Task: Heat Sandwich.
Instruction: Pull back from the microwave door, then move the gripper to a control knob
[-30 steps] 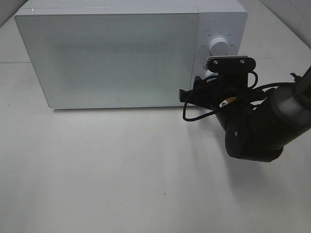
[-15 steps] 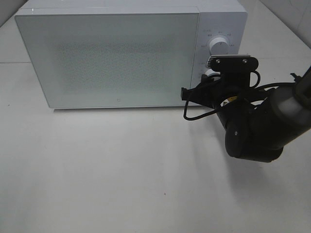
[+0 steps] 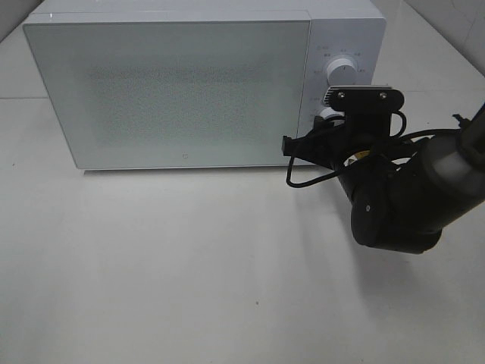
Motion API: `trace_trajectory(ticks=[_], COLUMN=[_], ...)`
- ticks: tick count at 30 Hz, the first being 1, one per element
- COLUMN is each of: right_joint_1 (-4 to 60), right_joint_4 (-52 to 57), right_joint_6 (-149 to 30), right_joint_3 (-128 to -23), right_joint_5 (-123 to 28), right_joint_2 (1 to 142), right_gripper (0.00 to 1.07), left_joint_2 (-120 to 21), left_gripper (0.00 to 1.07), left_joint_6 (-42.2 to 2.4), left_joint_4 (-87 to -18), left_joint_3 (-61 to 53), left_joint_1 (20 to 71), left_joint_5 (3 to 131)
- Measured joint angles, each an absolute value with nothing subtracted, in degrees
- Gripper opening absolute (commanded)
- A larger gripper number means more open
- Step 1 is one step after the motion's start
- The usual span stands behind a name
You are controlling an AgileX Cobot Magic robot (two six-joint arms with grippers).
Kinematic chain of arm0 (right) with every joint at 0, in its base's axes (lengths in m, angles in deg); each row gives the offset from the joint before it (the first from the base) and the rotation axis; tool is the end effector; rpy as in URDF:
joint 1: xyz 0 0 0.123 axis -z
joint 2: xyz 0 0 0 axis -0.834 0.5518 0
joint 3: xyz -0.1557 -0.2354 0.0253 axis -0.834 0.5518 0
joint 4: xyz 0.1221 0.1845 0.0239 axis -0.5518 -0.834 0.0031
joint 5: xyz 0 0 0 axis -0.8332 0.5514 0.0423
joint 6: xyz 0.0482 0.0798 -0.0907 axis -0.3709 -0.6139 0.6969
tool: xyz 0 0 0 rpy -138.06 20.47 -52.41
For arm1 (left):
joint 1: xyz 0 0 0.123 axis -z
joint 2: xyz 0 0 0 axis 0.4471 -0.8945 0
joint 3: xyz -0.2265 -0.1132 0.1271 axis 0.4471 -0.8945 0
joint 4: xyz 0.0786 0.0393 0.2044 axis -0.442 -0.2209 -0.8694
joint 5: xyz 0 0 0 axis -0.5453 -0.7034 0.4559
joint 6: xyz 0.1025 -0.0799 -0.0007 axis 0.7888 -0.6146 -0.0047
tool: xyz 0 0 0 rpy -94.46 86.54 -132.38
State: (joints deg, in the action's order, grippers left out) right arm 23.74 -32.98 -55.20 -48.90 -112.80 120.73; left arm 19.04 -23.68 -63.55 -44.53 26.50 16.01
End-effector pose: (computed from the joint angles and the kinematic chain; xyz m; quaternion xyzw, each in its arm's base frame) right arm 0.3460 0.1391 0.1355 0.0099 0.7449 0.0072 0.6670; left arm 0.0020 -0.0075 0.2483 0.0016 0.8524 -0.0327 0.5219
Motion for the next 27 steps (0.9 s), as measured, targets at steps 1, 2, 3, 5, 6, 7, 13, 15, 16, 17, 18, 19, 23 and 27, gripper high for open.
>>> trace_trajectory(ticks=[1,2,3,5,6,7,13,15,16,17,18,19,23,27], right_joint_1=[23.7,23.7,23.7,23.7,23.7,23.7,23.9,23.9,23.9,23.9,23.9,23.9,23.9,23.9], right_joint_4=[-32.9,-32.9,-32.9,-32.8,-32.6,-32.6,-31.8,-31.7,-31.7,-31.7,-31.7,-31.7,-31.7,-31.7], right_joint_6=[-57.0,-57.0,-58.3,-63.5,-65.1,-65.1,-79.0,-87.5,-87.5,-90.3,-92.3,-97.0,-106.0,-112.8], right_joint_3=[-48.9,-48.9,-48.9,-48.9,-48.9,-48.9,-48.9,-48.9,-48.9,-48.9,-48.9,-48.9,-48.9,-48.9], right_joint_5=[-112.8,-112.8,-112.8,-112.8,-112.8,-112.8,-112.8,-112.9,-112.9,-112.9,-112.9,-112.9,-113.0,-113.1], right_joint_2=[120.7,120.7,120.7,120.7,120.7,120.7,120.7,120.7,120.7,120.7,120.7,120.7,120.7,120.7], right_gripper=[0.15,0.15,0.15,0.15,0.15,0.15,0.16,0.16,0.16,0.16,0.16,0.17,0.17,0.17], left_joint_2=[19.0,19.0,19.0,19.0,19.0,19.0,19.0,19.0,19.0,19.0,19.0,19.0,19.0,19.0], left_gripper=[1.00,1.00,1.00,1.00,1.00,1.00,1.00,1.00,1.00,1.00,1.00,1.00,1.00,1.00], left_joint_6=[-23.7,-23.7,-23.7,-23.7,-23.7,-23.7,-23.7,-23.7,-23.7,-23.7,-23.7,-23.7,-23.7,-23.7], left_joint_4=[-63.5,-63.5,-63.5,-63.5,-63.5,-63.5,-63.5,-63.5,-63.5,-63.5,-63.5,-63.5,-63.5,-63.5], left_joint_3=[-44.5,-44.5,-44.5,-44.5,-44.5,-44.5,-44.5,-44.5,-44.5,-44.5,-44.5,-44.5,-44.5,-44.5], left_joint_1=[26.5,26.5,26.5,26.5,26.5,26.5,26.5,26.5,26.5,26.5,26.5,26.5,26.5,26.5], left_joint_5=[16.0,16.0,16.0,16.0,16.0,16.0,16.0,16.0,16.0,16.0,16.0,16.0,16.0,16.0])
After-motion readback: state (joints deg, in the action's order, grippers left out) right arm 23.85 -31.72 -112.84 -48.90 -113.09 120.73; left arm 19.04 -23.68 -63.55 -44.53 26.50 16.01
